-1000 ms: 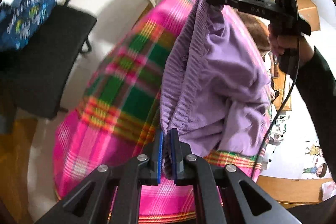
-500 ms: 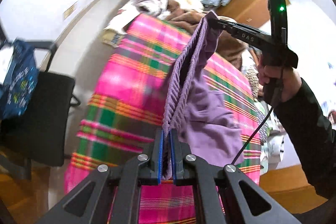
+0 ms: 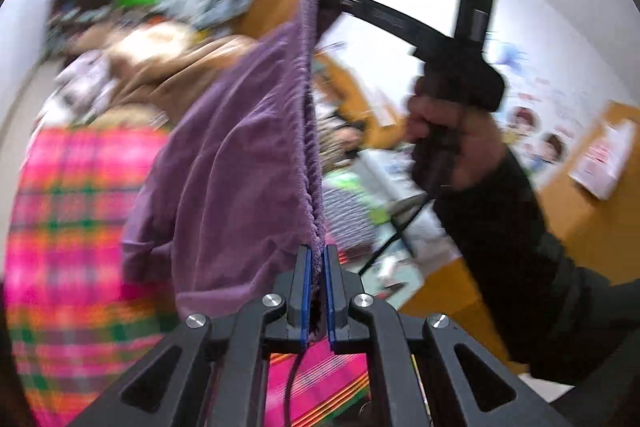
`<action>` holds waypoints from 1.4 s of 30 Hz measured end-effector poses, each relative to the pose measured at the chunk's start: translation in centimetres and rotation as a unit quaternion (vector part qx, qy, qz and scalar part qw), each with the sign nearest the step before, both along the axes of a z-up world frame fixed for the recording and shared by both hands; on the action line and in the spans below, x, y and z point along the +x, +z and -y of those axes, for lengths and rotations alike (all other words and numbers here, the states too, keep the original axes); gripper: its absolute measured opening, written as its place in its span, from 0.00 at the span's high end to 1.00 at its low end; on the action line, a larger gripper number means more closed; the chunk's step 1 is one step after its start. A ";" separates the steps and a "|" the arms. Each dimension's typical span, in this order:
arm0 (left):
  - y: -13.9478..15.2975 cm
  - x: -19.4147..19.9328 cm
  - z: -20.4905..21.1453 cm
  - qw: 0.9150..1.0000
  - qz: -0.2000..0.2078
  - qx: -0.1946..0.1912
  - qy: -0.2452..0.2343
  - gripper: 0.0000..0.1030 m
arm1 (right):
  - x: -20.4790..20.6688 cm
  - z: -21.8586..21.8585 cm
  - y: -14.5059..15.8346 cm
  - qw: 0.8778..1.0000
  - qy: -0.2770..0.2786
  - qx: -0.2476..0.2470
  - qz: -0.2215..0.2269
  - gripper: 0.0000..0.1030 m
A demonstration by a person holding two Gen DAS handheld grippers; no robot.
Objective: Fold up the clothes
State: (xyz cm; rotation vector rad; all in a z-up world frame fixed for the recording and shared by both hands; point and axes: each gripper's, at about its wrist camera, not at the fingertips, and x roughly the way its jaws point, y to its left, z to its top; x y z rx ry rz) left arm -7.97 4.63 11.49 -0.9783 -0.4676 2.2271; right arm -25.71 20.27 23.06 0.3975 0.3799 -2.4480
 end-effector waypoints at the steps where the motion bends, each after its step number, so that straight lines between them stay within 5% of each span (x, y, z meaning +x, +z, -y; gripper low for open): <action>1: 1.3 0.2 -0.9 1.000 -0.019 0.009 -0.011 0.94 | 0.7 -1.2 2.1 1.000 -0.005 -0.012 -0.020 0.91; 5: 3.2 0.9 -0.4 0.998 -0.051 0.030 -0.014 0.94 | 2.2 -2.2 6.8 0.997 0.004 -0.034 -0.067 0.91; 8: 0.4 0.5 2.7 0.999 -0.012 0.026 0.026 0.94 | 1.2 0.8 5.0 0.998 0.029 -0.014 -0.052 0.91; 12: -7.1 0.3 8.8 0.991 0.085 0.004 0.104 0.94 | -1.5 7.2 -2.6 0.997 0.069 0.029 0.031 0.91; 15: -12.0 1.1 13.4 0.977 0.146 -0.004 0.155 0.94 | -2.4 13.3 -9.7 0.987 0.108 0.066 0.102 0.91; 21: -18.5 3.1 21.5 0.947 0.221 -0.007 0.233 0.94 | -1.4 24.6 -19.1 0.964 0.166 0.126 0.166 0.91; 32: -20.9 5.9 33.7 0.905 0.257 -0.003 0.338 0.94 | -1.0 39.8 -25.5 0.938 0.238 0.156 0.199 0.91; 42: -30.7 3.6 37.2 0.887 0.342 -0.024 0.310 0.94 | -1.4 47.0 -36.4 0.900 0.229 0.250 0.274 0.90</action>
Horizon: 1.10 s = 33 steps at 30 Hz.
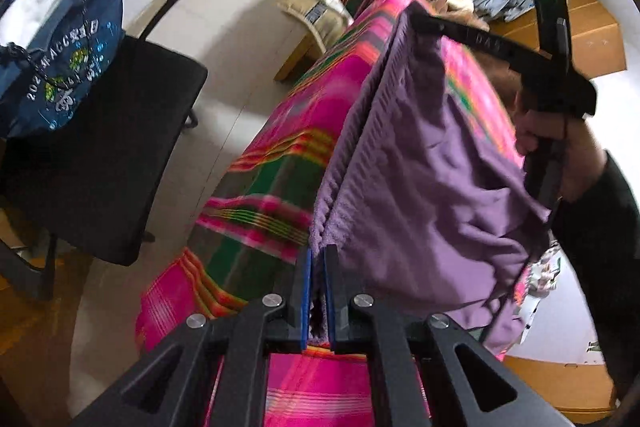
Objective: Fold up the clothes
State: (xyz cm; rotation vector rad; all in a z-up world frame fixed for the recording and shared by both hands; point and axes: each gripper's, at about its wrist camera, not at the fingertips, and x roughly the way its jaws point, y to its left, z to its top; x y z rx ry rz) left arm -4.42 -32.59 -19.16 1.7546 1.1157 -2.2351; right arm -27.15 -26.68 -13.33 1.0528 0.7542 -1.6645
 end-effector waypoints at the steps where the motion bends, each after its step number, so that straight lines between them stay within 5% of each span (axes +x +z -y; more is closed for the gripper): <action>1: -0.7 -0.2 0.1 1.000 0.005 0.000 -0.004 0.94 | -0.1 0.5 -0.8 1.000 0.001 0.007 0.007 0.90; 6: -2.6 -0.1 0.7 0.999 0.030 -0.008 -0.014 0.89 | -0.9 1.9 -3.3 0.999 -0.001 0.048 0.019 0.70; 15: -0.2 1.9 1.0 0.999 0.003 -0.053 -0.009 0.90 | -2.4 -2.9 -0.8 0.999 -0.042 0.013 0.023 0.70; 26: -2.1 -1.8 -2.9 0.993 -0.003 -0.070 -0.098 0.87 | -0.6 -6.5 -1.2 0.997 -0.054 0.022 0.044 0.70; 29: -2.1 -1.5 -2.8 0.992 -0.002 -0.074 -0.106 1.00 | -0.5 -6.3 -1.5 0.997 -0.052 0.029 0.042 0.70; 33: -1.9 -0.9 -2.7 0.992 -0.006 -0.074 -0.105 1.00 | -1.3 -5.7 -1.8 0.997 -0.060 0.030 0.045 0.70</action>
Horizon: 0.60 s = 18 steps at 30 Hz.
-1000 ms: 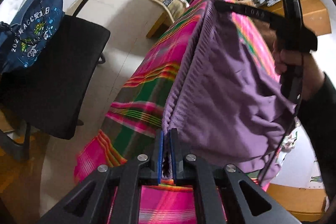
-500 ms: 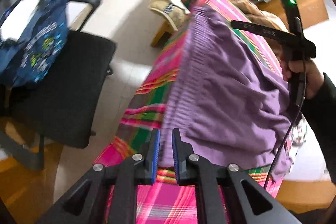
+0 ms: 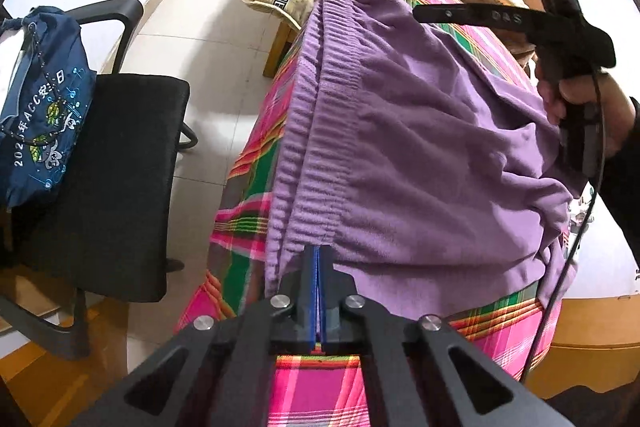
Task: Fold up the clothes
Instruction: 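Lay the sweatpants flat on the bed and open both grippers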
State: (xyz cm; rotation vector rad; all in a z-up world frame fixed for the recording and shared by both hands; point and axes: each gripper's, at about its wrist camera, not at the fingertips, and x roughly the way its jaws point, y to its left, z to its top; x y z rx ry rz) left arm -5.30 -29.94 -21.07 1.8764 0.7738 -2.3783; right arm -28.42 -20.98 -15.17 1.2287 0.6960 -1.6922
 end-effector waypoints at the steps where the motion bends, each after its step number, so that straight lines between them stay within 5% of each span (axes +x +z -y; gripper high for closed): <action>1: 0.1 0.2 0.1 1.000 -0.001 -0.003 0.004 1.00 | -0.1 0.1 0.1 1.000 -0.002 -0.001 -0.001 0.70; 11: 5.1 1.2 2.3 0.993 0.019 -0.100 0.061 1.00 | 2.2 -1.2 2.7 1.000 -0.021 -0.015 -0.003 0.70; 18: 7.8 0.5 0.9 0.990 0.022 -0.113 0.079 1.00 | 4.5 -3.1 2.6 0.999 -0.037 0.003 0.013 0.67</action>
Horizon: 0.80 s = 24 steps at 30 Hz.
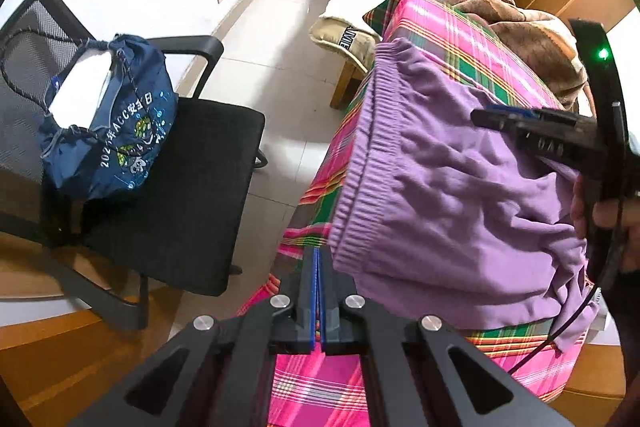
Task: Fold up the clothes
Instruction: 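Lay the sweatpants flat on the bed and open both grippers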
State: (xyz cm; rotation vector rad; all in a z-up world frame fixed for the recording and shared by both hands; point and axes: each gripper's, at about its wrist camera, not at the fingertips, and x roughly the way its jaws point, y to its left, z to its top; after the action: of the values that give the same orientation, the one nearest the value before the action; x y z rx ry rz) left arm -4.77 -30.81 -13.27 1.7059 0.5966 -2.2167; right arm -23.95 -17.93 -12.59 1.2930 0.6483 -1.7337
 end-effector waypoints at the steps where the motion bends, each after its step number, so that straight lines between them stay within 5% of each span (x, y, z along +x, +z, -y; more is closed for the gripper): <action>1: 0.2 -0.1 -0.2 1.000 0.001 -0.004 -0.001 1.00 | 0.2 -0.2 0.0 1.000 0.000 0.002 0.000 0.65; 10: 0.4 -0.6 -1.8 0.998 -0.018 0.046 -0.025 1.00 | 1.3 -1.8 0.8 0.999 -0.017 0.032 -0.011 0.60; 16: 0.1 -0.8 -2.6 0.994 -0.037 0.088 -0.043 1.00 | 3.0 -3.3 4.8 0.997 -0.048 0.052 -0.018 0.60; 24: 0.3 -2.6 -4.7 0.991 -0.042 0.095 -0.080 1.00 | 5.5 -7.0 8.7 0.997 -0.068 0.034 -0.007 0.59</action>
State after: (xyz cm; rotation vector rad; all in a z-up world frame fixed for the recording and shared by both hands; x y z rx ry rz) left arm -7.41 -26.11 -13.01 1.8178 0.7367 -2.4214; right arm -18.46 -10.94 -3.91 1.4015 0.6458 -1.8450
